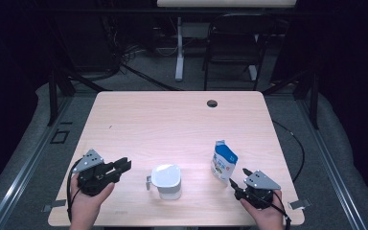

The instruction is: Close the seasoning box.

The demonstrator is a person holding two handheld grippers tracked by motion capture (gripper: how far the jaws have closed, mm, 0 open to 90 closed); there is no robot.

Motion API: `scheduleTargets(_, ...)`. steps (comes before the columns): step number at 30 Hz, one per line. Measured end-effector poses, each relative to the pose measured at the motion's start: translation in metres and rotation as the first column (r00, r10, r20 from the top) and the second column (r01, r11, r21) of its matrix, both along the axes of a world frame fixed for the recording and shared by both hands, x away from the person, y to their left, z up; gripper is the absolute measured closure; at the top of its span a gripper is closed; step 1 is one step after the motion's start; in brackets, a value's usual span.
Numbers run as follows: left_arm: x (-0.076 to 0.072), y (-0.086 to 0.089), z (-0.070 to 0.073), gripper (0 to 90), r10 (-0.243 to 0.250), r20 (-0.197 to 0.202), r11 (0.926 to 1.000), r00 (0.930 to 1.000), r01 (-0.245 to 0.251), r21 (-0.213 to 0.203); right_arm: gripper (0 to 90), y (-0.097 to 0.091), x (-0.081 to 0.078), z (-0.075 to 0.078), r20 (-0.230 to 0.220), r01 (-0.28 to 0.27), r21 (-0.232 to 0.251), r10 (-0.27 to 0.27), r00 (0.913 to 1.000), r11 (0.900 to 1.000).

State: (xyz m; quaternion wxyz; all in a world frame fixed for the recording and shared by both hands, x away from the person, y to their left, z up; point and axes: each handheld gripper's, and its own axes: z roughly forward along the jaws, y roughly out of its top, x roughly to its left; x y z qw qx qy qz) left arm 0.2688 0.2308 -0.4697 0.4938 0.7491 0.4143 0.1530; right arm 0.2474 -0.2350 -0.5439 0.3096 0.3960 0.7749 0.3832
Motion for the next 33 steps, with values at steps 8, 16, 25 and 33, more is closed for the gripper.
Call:
scheduleTargets(8,0.007,0.027,-0.011,68.0,0.088,-0.025,0.9957,0.9958,-0.088,-0.029,39.7,0.0,0.0,0.0,-0.005,-0.001,-0.008,0.001,1.0,1.0)
scheduleTargets(16,0.011,0.047,-0.024,58.7,0.17,-0.041,0.9852,0.9847,-0.17,-0.018,39.3,0.001,0.0,0.0,-0.011,-0.006,-0.019,0.006,0.9999,0.9998)
scheduleTargets(25,0.018,0.065,-0.053,50.8,0.245,-0.086,0.9693,0.9657,-0.246,0.0,38.8,0.001,0.0,-0.003,-0.021,-0.011,-0.033,0.011,0.9997,0.9994)
scheduleTargets(33,0.023,0.068,-0.079,48.3,0.282,-0.103,0.9582,0.9539,-0.274,0.081,38.8,0.005,0.001,-0.006,-0.029,-0.02,-0.036,0.019,0.9994,0.9992)
